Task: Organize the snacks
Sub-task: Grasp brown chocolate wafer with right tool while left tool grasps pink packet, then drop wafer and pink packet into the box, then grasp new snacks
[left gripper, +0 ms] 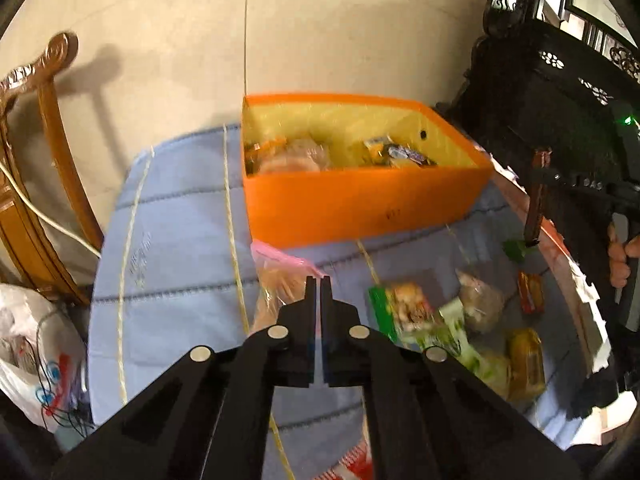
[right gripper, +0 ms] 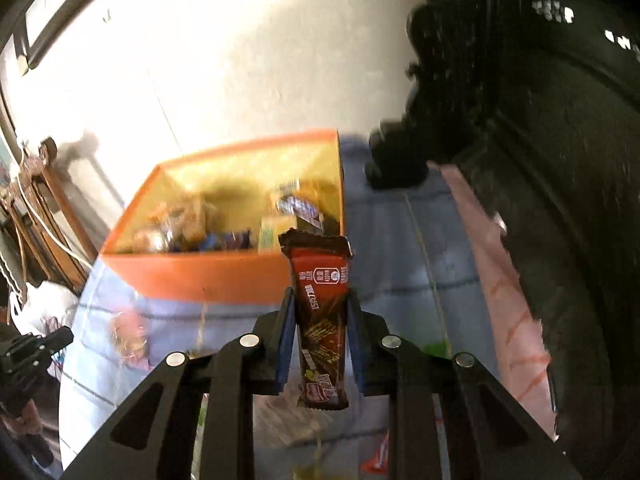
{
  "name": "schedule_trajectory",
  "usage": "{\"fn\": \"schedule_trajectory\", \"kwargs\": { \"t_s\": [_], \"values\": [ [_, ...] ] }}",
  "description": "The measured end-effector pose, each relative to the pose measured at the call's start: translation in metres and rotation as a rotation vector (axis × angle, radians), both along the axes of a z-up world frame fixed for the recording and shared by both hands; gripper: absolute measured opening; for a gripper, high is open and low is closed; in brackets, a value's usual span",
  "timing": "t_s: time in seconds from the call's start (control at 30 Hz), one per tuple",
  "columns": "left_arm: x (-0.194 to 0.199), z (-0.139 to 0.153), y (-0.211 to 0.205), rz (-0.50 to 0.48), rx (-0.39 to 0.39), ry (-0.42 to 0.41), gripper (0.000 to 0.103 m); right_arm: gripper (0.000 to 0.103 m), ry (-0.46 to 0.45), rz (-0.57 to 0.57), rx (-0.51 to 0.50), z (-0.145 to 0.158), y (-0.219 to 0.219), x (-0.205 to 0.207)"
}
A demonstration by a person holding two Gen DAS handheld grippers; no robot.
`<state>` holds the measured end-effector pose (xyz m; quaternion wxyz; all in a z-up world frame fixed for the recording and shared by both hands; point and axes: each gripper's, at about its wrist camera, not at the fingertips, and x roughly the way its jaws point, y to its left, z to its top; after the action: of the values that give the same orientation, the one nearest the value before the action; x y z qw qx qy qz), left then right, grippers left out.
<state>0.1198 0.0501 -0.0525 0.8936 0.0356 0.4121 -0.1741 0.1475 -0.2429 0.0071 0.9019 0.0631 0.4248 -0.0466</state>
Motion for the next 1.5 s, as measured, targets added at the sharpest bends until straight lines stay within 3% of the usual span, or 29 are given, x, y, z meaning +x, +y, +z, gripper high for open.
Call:
{"fn": "schedule_trajectory", "kwargs": {
  "t_s": [0.03, 0.07, 0.1, 0.13, 0.27, 0.3, 0.4, 0.47, 0.6, 0.63, 0.67, 0.73, 0.77, 0.87, 0.97, 1.17, 1.27, 1.33, 1.4, 1.5],
  "values": [
    [0.002, -0.003, 0.0, -0.003, 0.025, 0.005, 0.012, 0.024, -0.008, 0.005, 0.01, 0.002, 0.0, 0.001],
    [0.003, -0.006, 0.0, 0.003, 0.054, 0.009, 0.061, 0.024, -0.017, 0.013, 0.014, 0.003, 0.001, 0.002],
    [0.006, -0.016, 0.0, 0.023, 0.105, 0.011, 0.092, 0.024, -0.02, 0.015, 0.009, 0.002, 0.001, 0.001],
    [0.007, -0.023, 0.001, 0.03, 0.122, -0.001, 0.094, 0.024, -0.021, 0.014, 0.005, 0.001, 0.001, 0.001],
    [0.035, -0.06, -0.001, 0.024, 0.27, 0.016, 0.094, 0.024, 0.006, 0.002, 0.031, -0.009, -0.001, 0.001],
    [0.044, -0.067, -0.001, 0.027, 0.272, 0.024, 0.094, 0.024, 0.012, -0.004, 0.037, -0.012, -0.001, 0.001],
    [0.069, -0.085, -0.002, 0.036, 0.196, 0.096, 0.096, 0.024, 0.032, -0.023, 0.044, -0.021, -0.002, 0.001],
    [0.087, -0.101, -0.004, 0.103, 0.204, 0.146, 0.096, 0.024, 0.043, -0.04, 0.062, -0.025, -0.006, 0.001],
    [0.118, -0.127, -0.004, 0.211, 0.037, 0.319, 0.096, 0.024, 0.037, -0.042, 0.052, -0.022, -0.008, 0.0],
    [0.123, -0.129, -0.004, 0.259, 0.017, 0.321, 0.089, 0.024, 0.034, -0.04, 0.054, -0.021, -0.009, 0.0],
    [0.125, -0.128, -0.005, 0.27, 0.02, 0.306, 0.073, 0.024, 0.03, -0.038, 0.059, -0.019, -0.009, -0.001],
    [0.13, -0.127, -0.01, 0.274, 0.055, 0.296, 0.061, 0.024, 0.018, -0.029, 0.053, -0.013, -0.009, -0.002],
    [0.13, -0.125, -0.009, 0.269, 0.039, 0.297, 0.044, 0.024, 0.013, -0.026, 0.05, -0.011, -0.009, -0.003],
    [0.122, -0.112, -0.001, 0.255, -0.063, 0.303, 0.039, 0.024, -0.004, -0.02, 0.059, -0.003, -0.009, -0.006],
    [0.101, -0.081, -0.009, 0.191, 0.044, 0.149, 0.039, 0.024, -0.021, -0.014, 0.061, 0.005, -0.007, -0.009],
    [0.067, 0.012, -0.016, 0.106, -0.014, -0.036, 0.04, 0.024, -0.081, 0.039, 0.088, 0.029, 0.004, -0.008],
    [0.09, 0.052, -0.033, 0.035, -0.035, -0.125, 0.041, 0.024, -0.11, 0.076, 0.122, 0.04, 0.013, 0.015],
    [0.111, 0.065, -0.047, 0.032, -0.043, -0.14, 0.041, 0.024, -0.108, 0.075, 0.214, 0.044, 0.012, 0.044],
    [0.15, 0.068, -0.06, 0.036, -0.056, -0.108, 0.041, 0.024, -0.075, 0.07, 0.262, 0.045, 0.012, 0.08],
    [0.189, 0.062, -0.068, 0.058, -0.071, -0.055, 0.041, 0.024, -0.037, 0.064, 0.225, 0.047, 0.015, 0.123]
  ]
}}
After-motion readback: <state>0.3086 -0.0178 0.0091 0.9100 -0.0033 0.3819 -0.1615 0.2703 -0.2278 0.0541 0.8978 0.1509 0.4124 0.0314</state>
